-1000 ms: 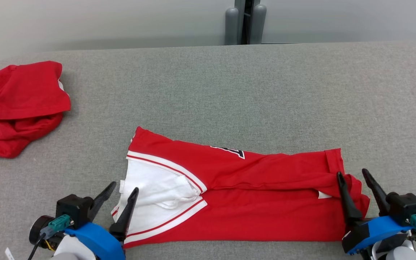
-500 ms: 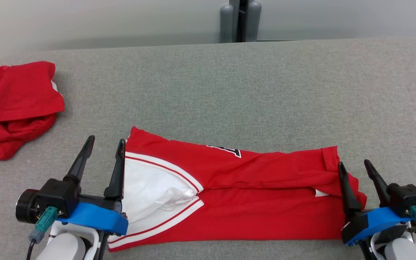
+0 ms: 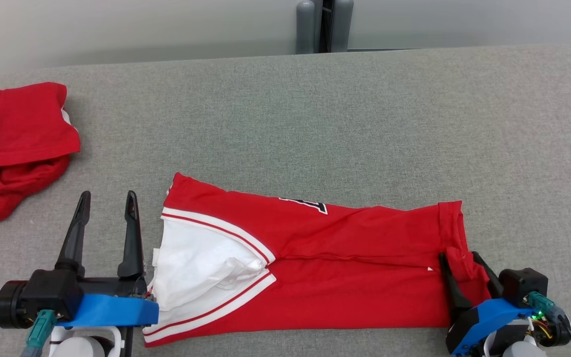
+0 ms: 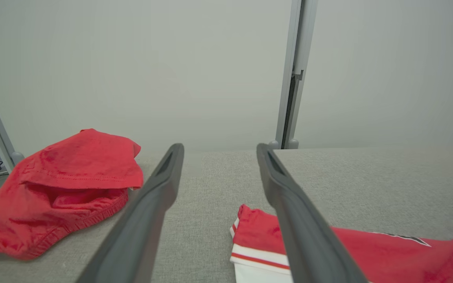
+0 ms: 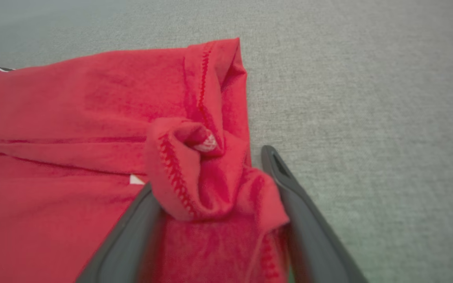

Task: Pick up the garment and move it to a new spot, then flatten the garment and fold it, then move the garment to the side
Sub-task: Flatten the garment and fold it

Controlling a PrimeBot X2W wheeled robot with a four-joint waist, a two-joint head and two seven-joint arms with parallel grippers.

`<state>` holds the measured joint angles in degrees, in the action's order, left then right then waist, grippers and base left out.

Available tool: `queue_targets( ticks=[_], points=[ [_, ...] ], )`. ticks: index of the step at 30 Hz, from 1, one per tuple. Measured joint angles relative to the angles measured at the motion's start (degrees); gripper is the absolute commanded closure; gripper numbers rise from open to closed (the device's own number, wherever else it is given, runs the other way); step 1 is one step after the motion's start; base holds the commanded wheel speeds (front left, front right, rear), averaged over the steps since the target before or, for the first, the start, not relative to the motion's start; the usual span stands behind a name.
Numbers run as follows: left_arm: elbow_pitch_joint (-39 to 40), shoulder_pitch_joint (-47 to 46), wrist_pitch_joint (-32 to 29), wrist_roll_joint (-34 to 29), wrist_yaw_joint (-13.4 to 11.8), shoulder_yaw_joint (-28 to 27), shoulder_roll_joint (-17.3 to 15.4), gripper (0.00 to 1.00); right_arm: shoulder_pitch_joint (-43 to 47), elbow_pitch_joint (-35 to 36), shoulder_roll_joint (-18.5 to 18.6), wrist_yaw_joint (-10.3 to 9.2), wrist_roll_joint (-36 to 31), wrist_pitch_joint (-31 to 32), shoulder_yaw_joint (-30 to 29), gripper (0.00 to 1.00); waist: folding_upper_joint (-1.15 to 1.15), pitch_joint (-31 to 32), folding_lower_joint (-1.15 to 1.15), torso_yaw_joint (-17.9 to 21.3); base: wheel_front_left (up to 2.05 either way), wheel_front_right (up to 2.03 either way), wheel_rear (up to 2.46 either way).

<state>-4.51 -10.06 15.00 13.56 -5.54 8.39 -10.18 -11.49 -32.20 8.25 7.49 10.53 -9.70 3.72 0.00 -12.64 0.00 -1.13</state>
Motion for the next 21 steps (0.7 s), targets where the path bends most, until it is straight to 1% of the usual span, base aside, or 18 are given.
queue_targets(
  ticks=[1, 2, 5, 9, 11, 14, 18, 21],
  points=[
    [-0.1, 0.1, 0.0, -0.7, 0.6, -0.9, 0.6, 0.0, 0.0, -0.1, 0.0, -0.01, 0.7, -0.3, 0.4, 0.79, 0.0, -0.1, 0.0, 0.1, 0.0, 0.0, 0.0],
    [-0.1, 0.3, 0.0, -1.5, 1.0, -1.8, 1.2, 0.0, 0.0, -0.2, 0.0, -0.01, 1.4, -0.5, 0.9, 1.0, 0.0, -0.1, 0.0, 0.1, 0.0, 0.0, 0.0],
    [-0.3, 0.7, 0.0, -3.3, 2.6, -4.1, 2.8, 0.0, -0.2, -0.3, 0.0, 0.05, 2.5, -1.1, 2.1, 1.0, 0.0, -0.2, 0.0, 0.3, 0.0, 0.0, 0.0],
    [-0.7, 0.8, 0.0, -5.3, 4.3, -6.5, 4.1, 0.0, -0.7, -0.4, 0.9, 0.09, 3.7, -2.1, 1.6, 1.0, 0.0, 0.0, 0.0, 0.8, 0.0, 0.0, 0.0],
    [-0.9, 0.9, 0.0, -5.9, 5.0, -7.5, 4.6, 0.0, -1.2, -0.6, 2.3, 0.08, 3.8, -2.4, -0.3, 1.0, 0.0, 0.1, 0.0, 1.0, 0.0, 0.0, 0.0],
    [-1.1, 1.1, 0.0, -6.8, 5.8, -8.5, 5.4, 0.0, -1.8, -1.2, 5.5, 0.07, 4.0, -2.6, -4.2, 1.0, 0.0, 0.3, 0.0, 1.4, 0.0, 0.0, 0.0],
    [-1.3, 1.2, 0.0, -7.7, 6.8, -9.7, 5.9, 0.0, -2.7, -2.0, 9.5, 0.05, 2.4, -1.8, -9.1, 1.0, 0.0, 0.4, 0.0, 1.9, 0.0, 0.0, 0.0],
    [-1.4, 1.5, 0.0, -8.3, 7.2, -10.1, 6.3, 0.0, -3.0, -1.1, 10.4, 0.05, 1.4, -1.2, -10.4, 1.0, 0.0, 0.5, 0.0, 2.3, 0.0, 0.0, 0.0]
  ],
)
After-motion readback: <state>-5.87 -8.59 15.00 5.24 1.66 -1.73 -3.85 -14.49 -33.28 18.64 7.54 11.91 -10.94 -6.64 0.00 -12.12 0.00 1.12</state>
